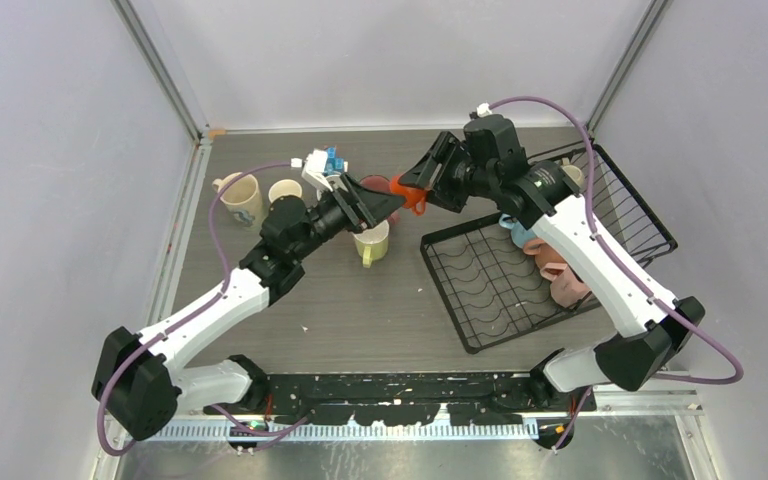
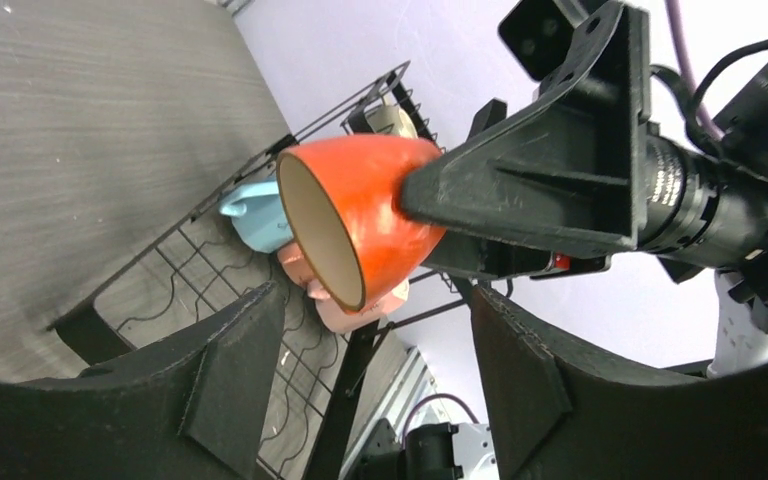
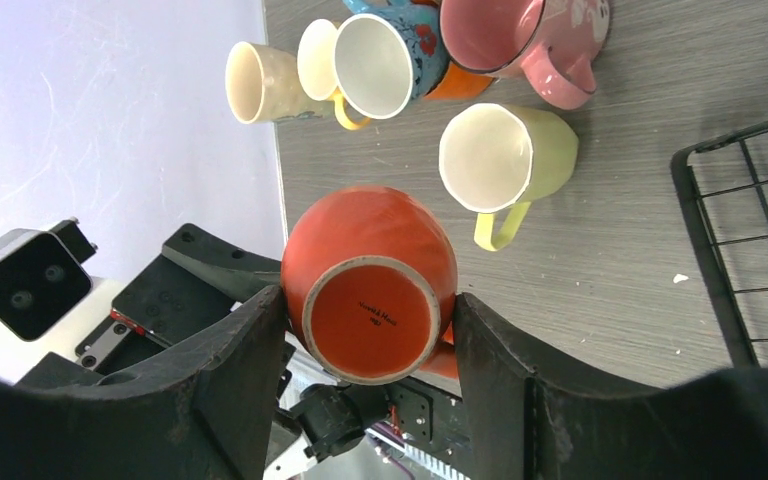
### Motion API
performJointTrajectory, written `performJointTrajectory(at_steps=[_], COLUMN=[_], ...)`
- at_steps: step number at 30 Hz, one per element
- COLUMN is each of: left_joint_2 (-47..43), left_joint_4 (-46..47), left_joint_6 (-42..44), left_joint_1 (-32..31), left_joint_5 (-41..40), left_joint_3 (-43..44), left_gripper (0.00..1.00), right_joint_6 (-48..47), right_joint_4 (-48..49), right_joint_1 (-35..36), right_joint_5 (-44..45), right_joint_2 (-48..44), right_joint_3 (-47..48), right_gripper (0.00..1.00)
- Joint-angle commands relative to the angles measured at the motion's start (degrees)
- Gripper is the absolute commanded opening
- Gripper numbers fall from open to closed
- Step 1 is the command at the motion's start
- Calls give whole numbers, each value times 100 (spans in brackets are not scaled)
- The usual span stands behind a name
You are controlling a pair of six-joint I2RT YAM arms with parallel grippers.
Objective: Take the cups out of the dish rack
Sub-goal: Place the cup into the cup.
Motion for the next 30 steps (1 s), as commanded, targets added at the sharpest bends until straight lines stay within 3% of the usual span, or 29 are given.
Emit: performJointTrajectory(at_steps=[1, 14, 30], left_joint_2=[43, 399, 739], left_joint_4=[679, 1668, 1820], left_joint_6=[53, -75, -239], left_joint_1=[122, 252, 267], left_joint_5=[123, 709, 827], left_joint_3=[165, 165, 424], left_gripper=[66, 52, 35], right_joint_6=[154, 485, 818], right_joint_4=[496, 964, 1516], right_joint_1=[-41, -320, -484], right_joint_5=[-418, -1363, -2011], right_joint_2=[62, 343, 244], right_joint_3=[152, 186, -233], right_gripper=[30, 30, 31])
